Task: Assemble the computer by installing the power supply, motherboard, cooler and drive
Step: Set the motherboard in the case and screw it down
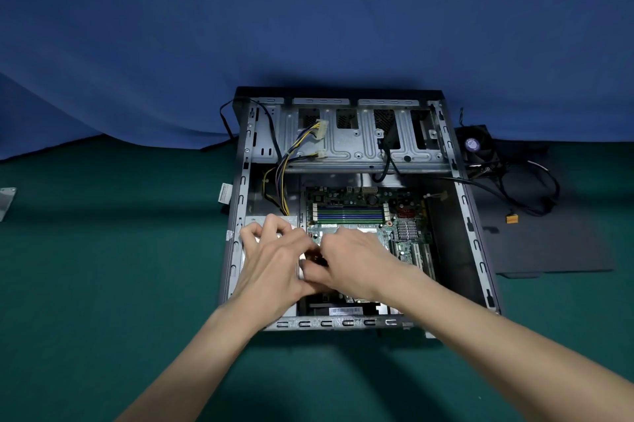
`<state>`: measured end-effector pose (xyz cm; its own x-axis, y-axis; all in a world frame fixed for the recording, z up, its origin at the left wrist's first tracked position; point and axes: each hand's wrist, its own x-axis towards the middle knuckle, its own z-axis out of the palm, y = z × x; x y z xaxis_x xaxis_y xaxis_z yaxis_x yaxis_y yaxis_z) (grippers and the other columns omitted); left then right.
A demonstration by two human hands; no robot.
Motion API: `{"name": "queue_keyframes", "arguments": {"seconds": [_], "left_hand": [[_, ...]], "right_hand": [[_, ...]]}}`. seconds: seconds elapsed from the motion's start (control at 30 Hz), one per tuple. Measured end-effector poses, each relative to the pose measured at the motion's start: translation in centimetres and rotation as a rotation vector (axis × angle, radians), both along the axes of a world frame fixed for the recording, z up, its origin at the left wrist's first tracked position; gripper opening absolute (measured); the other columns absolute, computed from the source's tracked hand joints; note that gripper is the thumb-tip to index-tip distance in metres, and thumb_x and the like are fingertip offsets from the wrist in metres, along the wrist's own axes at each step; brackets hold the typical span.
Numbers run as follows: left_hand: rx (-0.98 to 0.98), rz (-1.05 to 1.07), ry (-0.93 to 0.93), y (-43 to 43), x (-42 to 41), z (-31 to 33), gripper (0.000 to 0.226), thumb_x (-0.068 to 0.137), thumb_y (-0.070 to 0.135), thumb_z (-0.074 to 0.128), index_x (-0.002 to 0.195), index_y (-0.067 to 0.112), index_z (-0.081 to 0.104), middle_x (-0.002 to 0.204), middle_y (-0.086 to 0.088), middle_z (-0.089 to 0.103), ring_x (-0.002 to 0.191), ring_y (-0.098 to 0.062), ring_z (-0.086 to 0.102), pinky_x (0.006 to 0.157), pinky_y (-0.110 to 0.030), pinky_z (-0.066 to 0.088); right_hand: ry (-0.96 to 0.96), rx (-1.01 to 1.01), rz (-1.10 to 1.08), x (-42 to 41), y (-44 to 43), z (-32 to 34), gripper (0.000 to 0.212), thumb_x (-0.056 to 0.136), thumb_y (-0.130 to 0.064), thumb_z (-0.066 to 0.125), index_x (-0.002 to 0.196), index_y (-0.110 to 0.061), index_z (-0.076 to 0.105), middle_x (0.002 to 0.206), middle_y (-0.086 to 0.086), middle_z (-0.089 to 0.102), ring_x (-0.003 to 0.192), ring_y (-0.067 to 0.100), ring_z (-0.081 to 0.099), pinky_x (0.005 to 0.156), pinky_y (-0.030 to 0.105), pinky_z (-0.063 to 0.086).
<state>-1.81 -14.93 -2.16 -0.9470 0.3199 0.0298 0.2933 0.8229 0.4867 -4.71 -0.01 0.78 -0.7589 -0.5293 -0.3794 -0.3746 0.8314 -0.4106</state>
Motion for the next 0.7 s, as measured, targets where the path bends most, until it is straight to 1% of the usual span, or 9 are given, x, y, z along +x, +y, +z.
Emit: {"name": "queue_keyframes", "arguments": {"seconds": [0.07, 0.17, 0.27, 0.33, 0.4, 0.5, 0.57, 0.63, 0.7], "left_hand": [[0.041, 0.011, -0.045, -0.1, -0.1, 0.0, 0.049, 0.061, 0.044, 0.071, 0.104, 0.039, 0.048, 0.075, 0.023, 0.054, 0.095, -0.011, 0.040, 0.077, -0.032, 0.018], [0.073, -0.001, -0.071, -0.4, 0.0, -0.1, 0.058, 0.065, 0.033, 0.076, 0.110, 0.039, 0.040, 0.076, 0.024, 0.058, 0.101, -0.011, 0.040, 0.078, -0.030, 0.016], [0.047, 0.005, -0.067, -0.5, 0.1, 0.0, 0.049, 0.059, 0.056, 0.076, 0.095, 0.037, 0.049, 0.081, 0.024, 0.051, 0.099, -0.013, 0.037, 0.078, -0.029, 0.015], [-0.031, -0.025, -0.054, -0.3, 0.1, 0.0, 0.046, 0.054, 0.067, 0.072, 0.079, 0.034, 0.053, 0.083, 0.023, 0.046, 0.096, -0.011, 0.033, 0.078, -0.031, 0.015], [-0.106, -0.050, -0.028, -0.1, 0.1, -0.1, 0.032, 0.059, 0.054, 0.076, 0.068, 0.028, 0.061, 0.092, 0.019, 0.046, 0.098, -0.014, 0.036, 0.078, -0.033, 0.016], [-0.097, -0.065, -0.024, -0.3, 0.1, -0.6, 0.017, 0.060, 0.035, 0.080, 0.066, 0.028, 0.066, 0.095, 0.019, 0.045, 0.100, -0.015, 0.037, 0.079, -0.033, 0.018], [-0.087, -0.090, -0.052, -0.5, -0.1, -0.5, 0.025, 0.058, 0.049, 0.079, 0.067, 0.029, 0.068, 0.096, 0.019, 0.044, 0.098, -0.014, 0.036, 0.081, -0.035, 0.020], [-0.058, -0.077, -0.100, -0.5, -0.4, 0.2, 0.048, 0.049, 0.070, 0.073, 0.077, 0.030, 0.071, 0.098, 0.019, 0.044, 0.096, -0.013, 0.035, 0.082, -0.032, 0.017], [0.088, -0.015, -0.198, -0.8, -0.8, 1.0, 0.056, 0.045, 0.068, 0.072, 0.087, 0.031, 0.072, 0.099, 0.022, 0.047, 0.097, -0.012, 0.037, 0.084, -0.027, 0.017]], "right_hand": [[0.010, 0.024, -0.008, -0.2, 0.2, 0.0, 0.045, 0.091, -0.050, 0.047, 0.062, -0.017, 0.039, 0.058, -0.002, 0.037, 0.061, 0.025, 0.041, 0.062, 0.033, 0.031], [-0.025, -0.039, 0.027, -0.4, 0.4, 0.3, 0.036, 0.084, -0.043, 0.058, 0.061, -0.021, 0.039, 0.059, -0.004, 0.038, 0.059, 0.022, 0.041, 0.061, 0.030, 0.029], [-0.023, -0.060, 0.037, -0.3, 0.0, 0.2, 0.030, 0.089, -0.033, 0.055, 0.070, -0.015, 0.040, 0.059, 0.000, 0.036, 0.064, 0.029, 0.042, 0.060, 0.031, 0.029], [-0.019, -0.030, 0.002, -0.3, -0.1, 0.3, 0.039, 0.093, -0.036, 0.050, 0.064, -0.014, 0.035, 0.060, 0.000, 0.034, 0.067, 0.028, 0.040, 0.063, 0.033, 0.029], [-0.024, -0.004, -0.014, -0.3, 0.2, 0.4, 0.044, 0.091, -0.043, 0.050, 0.061, -0.019, 0.030, 0.062, -0.002, 0.034, 0.068, 0.026, 0.039, 0.064, 0.033, 0.028], [-0.064, -0.040, -0.009, -0.1, 0.5, 0.6, 0.043, 0.084, -0.047, 0.058, 0.061, -0.020, 0.034, 0.063, -0.004, 0.039, 0.068, 0.025, 0.043, 0.061, 0.031, 0.029], [-0.080, -0.072, 0.002, -0.1, 0.4, 0.5, 0.042, 0.087, -0.038, 0.058, 0.061, -0.015, 0.033, 0.063, -0.002, 0.038, 0.070, 0.026, 0.041, 0.061, 0.030, 0.027], [-0.084, -0.047, -0.015, -0.3, 0.1, 0.4, 0.041, 0.093, -0.036, 0.053, 0.068, -0.012, 0.031, 0.069, 0.001, 0.037, 0.073, 0.027, 0.040, 0.064, 0.031, 0.029], [-0.073, -0.032, -0.055, -0.4, 0.2, 0.3, 0.042, 0.094, -0.036, 0.053, 0.066, -0.014, 0.030, 0.067, 0.001, 0.038, 0.072, 0.028, 0.044, 0.064, 0.032, 0.031]]}}
